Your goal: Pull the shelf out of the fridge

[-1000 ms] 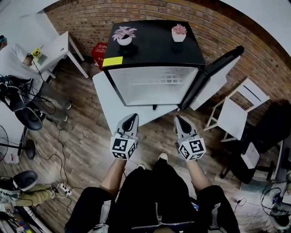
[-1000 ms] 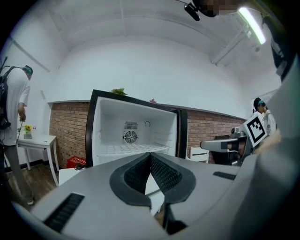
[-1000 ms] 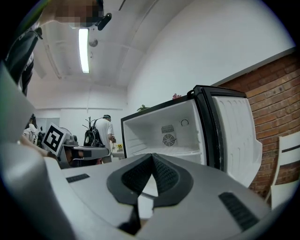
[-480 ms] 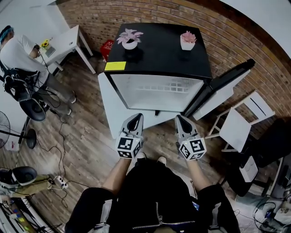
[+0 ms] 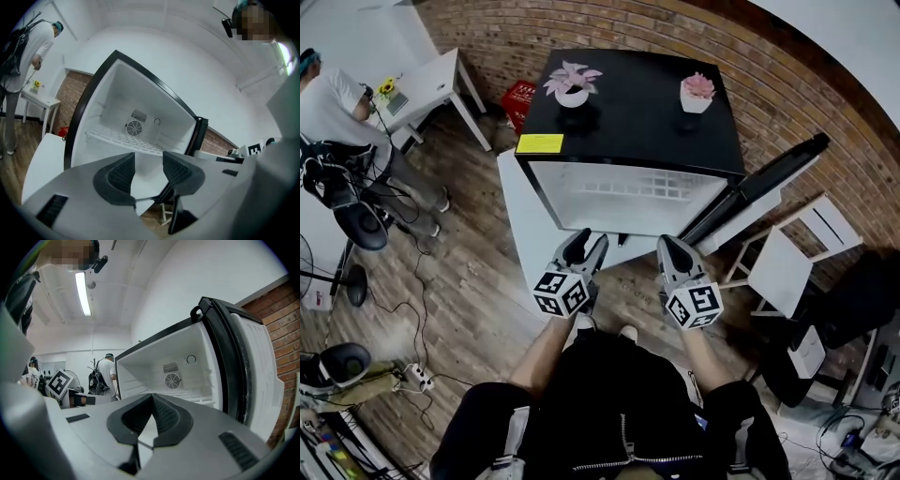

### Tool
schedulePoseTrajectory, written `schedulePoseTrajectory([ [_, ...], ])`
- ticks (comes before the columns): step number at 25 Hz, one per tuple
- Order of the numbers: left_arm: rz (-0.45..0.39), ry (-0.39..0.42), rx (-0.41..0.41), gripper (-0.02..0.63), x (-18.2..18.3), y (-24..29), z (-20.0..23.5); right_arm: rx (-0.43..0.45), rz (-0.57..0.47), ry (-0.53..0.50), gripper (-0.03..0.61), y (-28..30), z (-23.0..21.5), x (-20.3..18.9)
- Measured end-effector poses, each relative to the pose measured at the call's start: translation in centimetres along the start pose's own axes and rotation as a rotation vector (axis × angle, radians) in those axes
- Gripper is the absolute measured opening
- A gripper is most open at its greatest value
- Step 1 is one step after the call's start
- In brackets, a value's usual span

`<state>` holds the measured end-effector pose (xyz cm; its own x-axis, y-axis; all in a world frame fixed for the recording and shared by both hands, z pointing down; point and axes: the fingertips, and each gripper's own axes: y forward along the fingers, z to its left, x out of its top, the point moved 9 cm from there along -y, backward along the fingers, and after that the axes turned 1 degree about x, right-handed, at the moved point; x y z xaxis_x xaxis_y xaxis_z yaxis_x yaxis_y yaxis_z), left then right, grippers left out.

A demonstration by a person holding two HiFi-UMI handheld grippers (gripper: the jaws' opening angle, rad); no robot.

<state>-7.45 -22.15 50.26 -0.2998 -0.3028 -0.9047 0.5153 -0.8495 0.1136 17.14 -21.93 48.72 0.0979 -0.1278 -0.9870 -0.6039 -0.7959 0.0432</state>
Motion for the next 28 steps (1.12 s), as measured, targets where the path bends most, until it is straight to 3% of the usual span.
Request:
schedulePoseTrajectory([
  [4,-0.028,-0.160,-0.002,0.183,-0.2,0.6,1.2,-0.006,0.006,0.000,0.005,0.3,-0.1,0.1],
  [9,-0.127,-0.504,-0.004,0.164,-0.2,1.7,3.6,-0.011,0.011,0.008,0.005,0.4,-0.1,0.0],
  [13,-0.195,-0.686,0.023,0.155,-0.6,3.1,5.0,-0.012,0.013,0.006,0.005,0.4,-0.1,0.1],
  [28,-0.331,-1.005,0.114,0.138,-1.6,9.2,8.9,-0.062,0.022,0.014,0.005,-1.5,-0.6,0.3],
])
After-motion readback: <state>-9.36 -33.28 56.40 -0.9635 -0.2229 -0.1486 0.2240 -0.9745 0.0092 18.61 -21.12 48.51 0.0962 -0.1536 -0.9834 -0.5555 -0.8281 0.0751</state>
